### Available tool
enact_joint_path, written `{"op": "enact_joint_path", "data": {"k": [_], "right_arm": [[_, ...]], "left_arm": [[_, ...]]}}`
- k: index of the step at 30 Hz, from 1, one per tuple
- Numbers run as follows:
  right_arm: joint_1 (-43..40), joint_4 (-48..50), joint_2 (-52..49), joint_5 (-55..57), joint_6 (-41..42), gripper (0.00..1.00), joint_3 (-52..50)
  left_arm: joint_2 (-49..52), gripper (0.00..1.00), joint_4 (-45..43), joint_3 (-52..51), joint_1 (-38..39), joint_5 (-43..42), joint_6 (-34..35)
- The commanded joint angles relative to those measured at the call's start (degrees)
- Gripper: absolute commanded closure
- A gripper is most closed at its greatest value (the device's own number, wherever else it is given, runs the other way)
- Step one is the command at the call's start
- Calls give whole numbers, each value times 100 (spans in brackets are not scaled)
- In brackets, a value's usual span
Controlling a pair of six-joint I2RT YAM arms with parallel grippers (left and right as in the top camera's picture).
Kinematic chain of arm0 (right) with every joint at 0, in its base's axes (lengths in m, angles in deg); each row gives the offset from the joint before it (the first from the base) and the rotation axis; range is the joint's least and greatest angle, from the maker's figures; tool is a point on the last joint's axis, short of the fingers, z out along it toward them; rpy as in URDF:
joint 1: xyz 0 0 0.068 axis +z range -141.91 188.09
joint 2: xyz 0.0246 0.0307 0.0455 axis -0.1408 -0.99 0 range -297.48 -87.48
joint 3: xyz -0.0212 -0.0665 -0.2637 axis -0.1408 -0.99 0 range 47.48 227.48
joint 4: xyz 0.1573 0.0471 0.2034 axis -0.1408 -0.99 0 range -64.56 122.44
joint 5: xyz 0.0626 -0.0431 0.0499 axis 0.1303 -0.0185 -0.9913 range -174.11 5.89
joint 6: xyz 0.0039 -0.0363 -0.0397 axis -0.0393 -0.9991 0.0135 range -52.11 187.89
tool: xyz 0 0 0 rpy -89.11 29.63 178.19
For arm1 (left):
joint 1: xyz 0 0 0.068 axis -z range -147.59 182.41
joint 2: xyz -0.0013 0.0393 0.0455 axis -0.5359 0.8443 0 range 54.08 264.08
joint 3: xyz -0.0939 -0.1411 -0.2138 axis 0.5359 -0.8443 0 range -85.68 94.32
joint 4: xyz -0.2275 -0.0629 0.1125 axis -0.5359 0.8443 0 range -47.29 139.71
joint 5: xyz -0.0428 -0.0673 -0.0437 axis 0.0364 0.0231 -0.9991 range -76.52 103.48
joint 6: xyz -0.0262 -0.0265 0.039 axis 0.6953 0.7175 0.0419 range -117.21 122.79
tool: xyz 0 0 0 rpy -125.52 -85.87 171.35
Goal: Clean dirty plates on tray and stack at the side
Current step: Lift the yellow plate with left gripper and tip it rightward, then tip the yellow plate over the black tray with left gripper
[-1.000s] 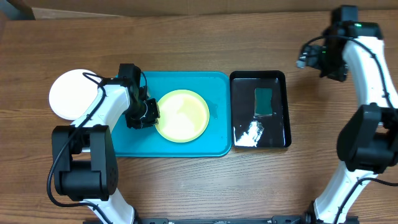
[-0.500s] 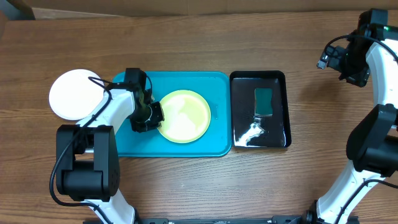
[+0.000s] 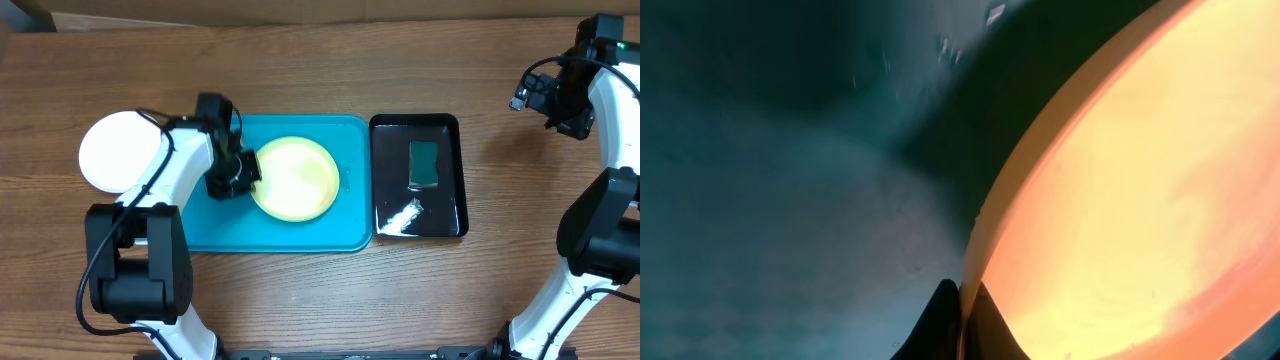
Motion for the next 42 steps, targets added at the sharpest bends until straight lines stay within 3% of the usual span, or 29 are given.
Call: {"op": "enact_joint_path", "data": {"k": [1,11,17,33,42], "right_arm": [[-11,17,109,-2,20,0,72],[-11,17,109,-2,20,0,72],[-11,17,109,-2,20,0,72],[-11,17,109,-2,20,0,72],[-11,17,109,-2,20,0,72]], "left_arm": [[-203,96,199,566,37,278,15],[-205,96,531,1440,85,267,22],[-205,96,673,2057,546,404,81],[-205,96,120,2385,2588,2129,411],[-205,96,42,2385,3672,3807,409]]}}
